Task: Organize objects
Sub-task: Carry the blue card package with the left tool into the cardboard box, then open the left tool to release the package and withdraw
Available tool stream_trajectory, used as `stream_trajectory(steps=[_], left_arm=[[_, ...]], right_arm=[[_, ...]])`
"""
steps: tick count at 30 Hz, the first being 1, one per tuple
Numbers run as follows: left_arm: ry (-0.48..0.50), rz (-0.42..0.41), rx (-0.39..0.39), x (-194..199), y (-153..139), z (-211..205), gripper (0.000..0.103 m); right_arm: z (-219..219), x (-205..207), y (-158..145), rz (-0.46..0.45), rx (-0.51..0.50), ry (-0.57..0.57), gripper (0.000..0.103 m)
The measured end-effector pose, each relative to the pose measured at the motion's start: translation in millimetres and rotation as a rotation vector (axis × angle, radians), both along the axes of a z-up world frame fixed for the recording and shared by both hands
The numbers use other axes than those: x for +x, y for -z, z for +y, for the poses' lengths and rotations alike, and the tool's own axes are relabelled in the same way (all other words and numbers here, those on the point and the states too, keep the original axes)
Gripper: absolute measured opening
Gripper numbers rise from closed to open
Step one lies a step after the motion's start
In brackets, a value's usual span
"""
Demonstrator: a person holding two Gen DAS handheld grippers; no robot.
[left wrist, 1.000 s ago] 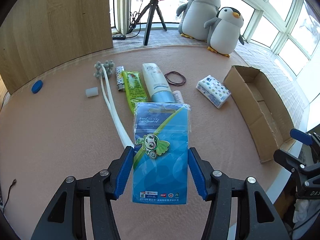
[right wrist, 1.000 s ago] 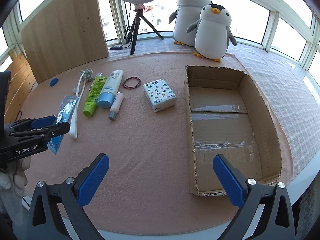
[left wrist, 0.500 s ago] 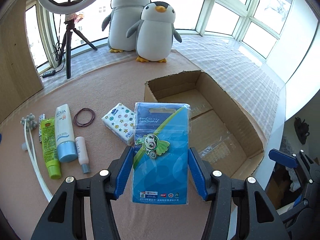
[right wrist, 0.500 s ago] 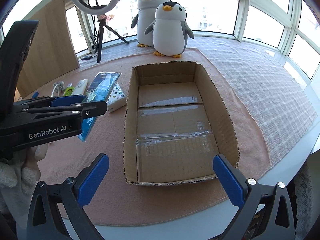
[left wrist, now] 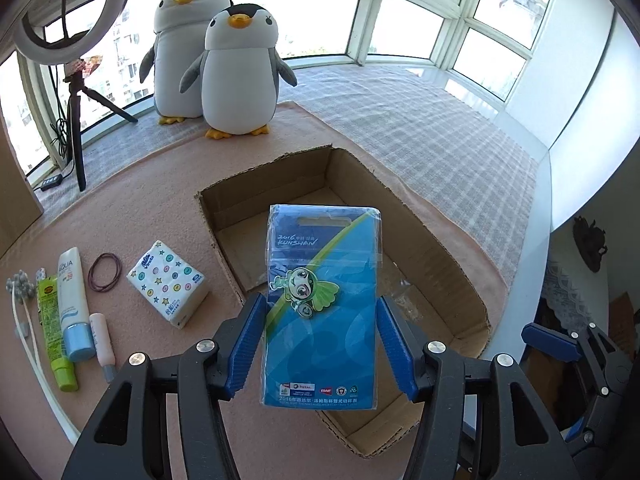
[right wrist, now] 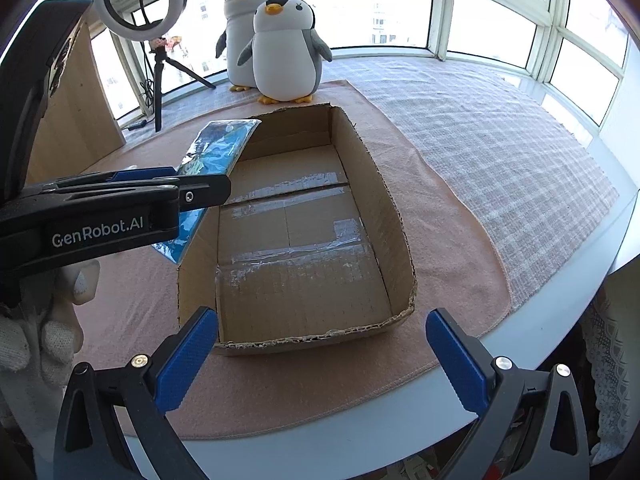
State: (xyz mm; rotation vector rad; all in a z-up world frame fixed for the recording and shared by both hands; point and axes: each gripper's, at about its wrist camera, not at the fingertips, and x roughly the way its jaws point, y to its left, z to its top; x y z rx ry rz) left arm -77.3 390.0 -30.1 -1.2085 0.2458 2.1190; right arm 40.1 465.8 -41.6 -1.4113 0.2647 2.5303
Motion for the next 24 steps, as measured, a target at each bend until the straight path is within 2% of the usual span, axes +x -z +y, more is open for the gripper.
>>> stream_trajectory(steps=[5, 12, 18, 24], left_arm=[[-0.011, 0.022, 0.002, 4, -9, -11, 0.064], [-0.081, 0.035, 0.008, 3, -16, -50, 0.064], [-0.167, 0.037, 0.003, 2, -14, -105, 0.064], [-0.306, 0.008, -0.004, -2, 1, -184, 0.064]], right_arm=[[-8, -2, 0, 0.0, -0.005, -0.016, 0.102], [-29, -8, 2, -0.006, -0.009, -0.065, 0.102], [-54, -17, 3, -0.013, -0.02, -0.108, 0.102], [-85, -34, 3, -0.011, -0.024, -0.163, 0.102]])
